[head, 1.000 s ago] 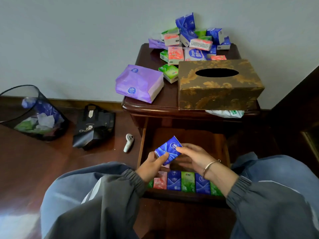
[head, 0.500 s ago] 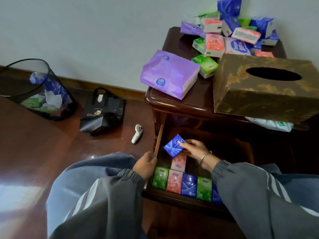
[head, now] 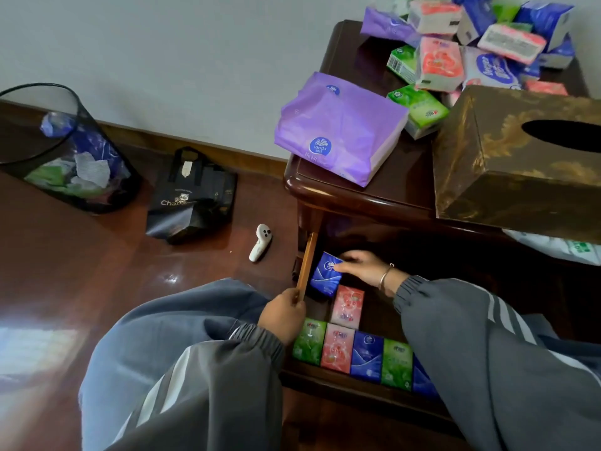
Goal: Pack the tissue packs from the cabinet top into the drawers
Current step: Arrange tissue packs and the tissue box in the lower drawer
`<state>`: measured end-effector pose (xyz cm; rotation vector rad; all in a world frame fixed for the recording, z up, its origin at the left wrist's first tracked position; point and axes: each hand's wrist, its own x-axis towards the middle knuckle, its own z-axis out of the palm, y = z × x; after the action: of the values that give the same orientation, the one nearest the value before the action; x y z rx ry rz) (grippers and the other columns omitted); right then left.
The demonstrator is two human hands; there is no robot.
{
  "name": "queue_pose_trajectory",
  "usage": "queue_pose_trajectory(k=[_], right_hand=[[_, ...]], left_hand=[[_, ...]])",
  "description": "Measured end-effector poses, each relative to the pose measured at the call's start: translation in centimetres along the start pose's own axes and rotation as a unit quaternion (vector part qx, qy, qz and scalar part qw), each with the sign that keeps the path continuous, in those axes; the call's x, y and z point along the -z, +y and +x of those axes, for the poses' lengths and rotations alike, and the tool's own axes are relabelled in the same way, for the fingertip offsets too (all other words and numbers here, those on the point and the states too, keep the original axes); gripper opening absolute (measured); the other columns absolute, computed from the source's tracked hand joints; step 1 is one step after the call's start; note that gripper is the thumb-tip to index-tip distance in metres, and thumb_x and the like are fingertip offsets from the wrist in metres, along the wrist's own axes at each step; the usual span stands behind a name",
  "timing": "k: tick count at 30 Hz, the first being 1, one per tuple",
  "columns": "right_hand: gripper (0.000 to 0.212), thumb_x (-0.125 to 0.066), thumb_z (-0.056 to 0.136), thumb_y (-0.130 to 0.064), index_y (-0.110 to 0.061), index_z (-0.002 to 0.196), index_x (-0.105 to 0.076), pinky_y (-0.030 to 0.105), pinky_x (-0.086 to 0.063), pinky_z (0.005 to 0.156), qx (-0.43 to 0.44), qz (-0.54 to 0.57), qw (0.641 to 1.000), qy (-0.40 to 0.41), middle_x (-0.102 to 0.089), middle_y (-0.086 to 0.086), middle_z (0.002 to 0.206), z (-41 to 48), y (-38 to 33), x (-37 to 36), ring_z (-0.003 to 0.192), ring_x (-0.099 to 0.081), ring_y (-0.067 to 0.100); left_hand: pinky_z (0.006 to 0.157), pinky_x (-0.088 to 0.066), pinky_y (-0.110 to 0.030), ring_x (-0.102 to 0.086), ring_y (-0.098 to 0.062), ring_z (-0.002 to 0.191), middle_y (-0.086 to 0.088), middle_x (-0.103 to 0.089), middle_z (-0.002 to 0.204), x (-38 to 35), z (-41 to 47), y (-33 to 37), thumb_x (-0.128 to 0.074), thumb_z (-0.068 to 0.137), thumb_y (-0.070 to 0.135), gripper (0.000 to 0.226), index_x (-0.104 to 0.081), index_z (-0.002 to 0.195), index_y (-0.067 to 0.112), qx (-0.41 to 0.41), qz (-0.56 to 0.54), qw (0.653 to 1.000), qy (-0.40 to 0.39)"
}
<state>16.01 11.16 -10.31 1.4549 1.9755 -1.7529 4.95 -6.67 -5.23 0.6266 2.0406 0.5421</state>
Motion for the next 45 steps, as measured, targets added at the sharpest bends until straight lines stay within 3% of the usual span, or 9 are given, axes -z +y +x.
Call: queue_pose_trajectory(k=[11,16,19,21,24,27,33,39,45], right_hand=[[0.048,-0.064,0.086,-0.031,-0.016,0.13,-0.053,0.026,-0.045,0.087,0.046,-0.118,0.992,0.019,-0.055,0.006,0.131,-0.4,1.7,-1.7,0.113,-0.056,0.021],[0.037,-0.052,0.093,-0.033,-0.014,0.124,-0.06,0.03,-0.052,0.073,0.038,-0.151,0.988,0.003,-0.066,-0.002,0.087,-1.6,1.3,-2.7,0.076,-0.065,0.018],[0.039,-0.044,0.095,-0.042,-0.014,0.114,-0.064,0.048,-0.039,0.102,0.02,-0.246,0.968,-0.039,-0.067,0.005,0.101,-2.0,0.8,-3.5,0.104,-0.06,0.03],[0.043,-0.039,0.097,-0.042,-0.012,0.121,-0.059,0.044,-0.038,0.104,0.004,-0.181,0.983,-0.036,-0.066,0.006,0.108,-2.5,0.6,-3.5,0.107,-0.057,0.027],[0.042,-0.04,0.098,-0.035,-0.01,0.13,-0.052,0.03,-0.036,0.104,0.0,-0.077,0.994,0.072,-0.055,0.009,0.133,-3.7,0.7,-2.1,0.124,-0.049,0.024],[0.043,-0.039,0.098,-0.035,-0.002,0.12,-0.055,0.032,-0.039,0.093,-0.069,-0.044,0.984,0.161,-0.059,0.015,0.121,-5.1,1.7,-1.1,0.112,-0.054,0.029],[0.054,-0.043,0.092,-0.053,-0.011,0.125,-0.047,0.045,-0.043,0.1,-0.199,0.293,0.934,0.045,-0.055,0.017,0.129,-6.9,3.1,-3.8,0.115,-0.055,0.034],[0.07,-0.031,0.089,-0.066,-0.012,0.133,-0.044,0.044,-0.041,0.101,-0.203,0.291,0.934,0.039,-0.053,0.018,0.133,-7.2,2.5,-3.5,0.122,-0.051,0.033],[0.066,-0.025,0.094,-0.058,-0.013,0.141,-0.041,0.042,-0.025,0.115,-0.118,0.063,0.99,0.043,-0.037,0.01,0.149,-11.9,0.4,-1.0,0.137,-0.034,0.026]], left_hand=[[0.089,-0.049,-0.03,-0.063,-0.023,0.105,-0.007,-0.068,0.115,0.0,0.0,0.2,-0.046,0.094,0.016,0.033,-0.057,0.125,0.015,0.002,0.03,1.0,-0.004],[0.088,-0.044,-0.027,-0.061,-0.025,0.11,-0.009,-0.067,0.119,0.0,-0.2,0.5,-0.047,0.094,0.017,0.033,-0.056,0.126,0.013,0.006,0.043,0.999,0.001],[0.088,-0.043,-0.026,-0.059,-0.025,0.112,-0.009,-0.065,0.122,0.0,-0.2,0.6,-0.046,0.095,0.016,0.033,-0.055,0.127,0.012,0.005,0.057,0.998,0.0],[0.087,-0.042,-0.025,-0.059,-0.024,0.112,-0.009,-0.065,0.122,0.0,-0.2,0.6,-0.045,0.095,0.016,0.034,-0.054,0.128,0.012,0.006,0.059,0.998,-0.003],[0.087,-0.044,-0.027,-0.06,-0.024,0.11,-0.009,-0.065,0.12,0.0,-0.1,0.6,-0.044,0.095,0.016,0.034,-0.054,0.127,0.012,0.01,0.056,0.998,-0.007],[0.085,-0.044,-0.026,-0.061,-0.024,0.109,-0.009,-0.065,0.12,0.0,0.1,0.5,-0.045,0.095,0.017,0.033,-0.055,0.126,0.012,0.008,0.062,0.998,-0.007],[0.088,-0.044,-0.027,-0.059,-0.025,0.112,-0.009,-0.064,0.123,-0.1,0.5,0.3,-0.045,0.094,0.018,0.034,-0.054,0.127,0.014,0.011,0.083,0.996,-0.007],[0.088,-0.044,-0.029,-0.059,-0.028,0.112,-0.012,-0.063,0.122,-0.1,0.6,0.4,-0.046,0.094,0.019,0.031,-0.058,0.122,0.011,0.011,0.1,0.995,-0.004],[0.091,-0.042,-0.028,-0.057,-0.029,0.116,-0.014,-0.061,0.126,0.1,-0.2,0.8,-0.046,0.096,0.019,0.032,-0.059,0.123,0.009,0.01,0.11,0.994,0.003]])
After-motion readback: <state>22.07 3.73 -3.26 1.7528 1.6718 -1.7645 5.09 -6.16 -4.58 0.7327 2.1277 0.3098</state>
